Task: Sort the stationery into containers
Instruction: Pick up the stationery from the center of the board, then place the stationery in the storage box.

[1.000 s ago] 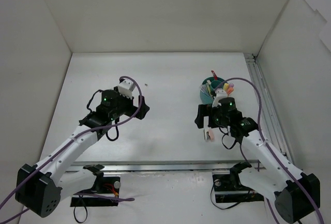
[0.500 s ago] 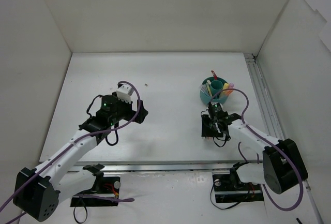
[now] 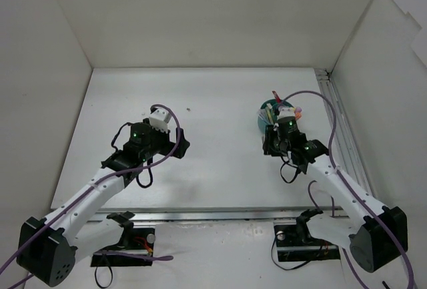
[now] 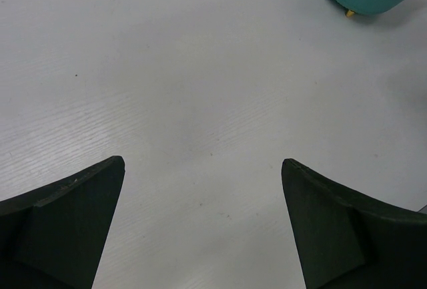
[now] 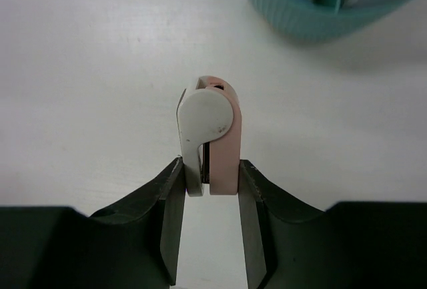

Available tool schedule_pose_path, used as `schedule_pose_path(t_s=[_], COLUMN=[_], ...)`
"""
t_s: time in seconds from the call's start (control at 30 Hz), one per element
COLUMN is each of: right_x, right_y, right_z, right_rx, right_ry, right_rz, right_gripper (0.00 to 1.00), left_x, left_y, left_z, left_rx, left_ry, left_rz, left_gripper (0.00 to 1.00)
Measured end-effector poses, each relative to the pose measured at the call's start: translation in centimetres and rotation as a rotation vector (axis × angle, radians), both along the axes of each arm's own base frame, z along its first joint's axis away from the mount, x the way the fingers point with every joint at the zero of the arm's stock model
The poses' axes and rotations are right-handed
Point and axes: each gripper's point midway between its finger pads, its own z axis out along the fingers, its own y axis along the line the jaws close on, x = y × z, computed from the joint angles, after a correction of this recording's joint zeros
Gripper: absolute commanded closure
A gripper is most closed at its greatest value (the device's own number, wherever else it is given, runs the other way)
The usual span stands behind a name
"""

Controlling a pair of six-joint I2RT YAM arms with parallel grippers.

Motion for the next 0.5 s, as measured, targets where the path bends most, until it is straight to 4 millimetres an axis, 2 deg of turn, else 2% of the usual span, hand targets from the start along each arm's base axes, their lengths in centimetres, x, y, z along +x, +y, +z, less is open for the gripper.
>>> schedule_pose_path(t_s=[0.17,0.27,0.37,0.5], right_x=[5.8,9.3,12.6,16.2], right_y=[-0.4,-1.4,-2.3,-3.0], right_z=[9.0,12.7,14.1,13.3], right_rx=[-0.05,-0.075,-0.121,-0.165], right_ry=[-0.247,-0.333,-0.361,-0.331], right_rz=[-0.029,-0.06,-0.071,-0.07], right_gripper=[0.76,0.76,0.76,0.76], left_x=[0.1,0.1,0.3,0.6], left_y=[0.4,0.8,1.2,1.7], left_z=[0.0,-0.2,0.0,0.7], left_rx=[0.012,0.025,0.035,0.046], left_ry=[-0.002,0.004,-0.001,-0.013], left_rz=[0.023,0.04,0.062,0.091], left_gripper=[0.0,0.0,0.0,0.0])
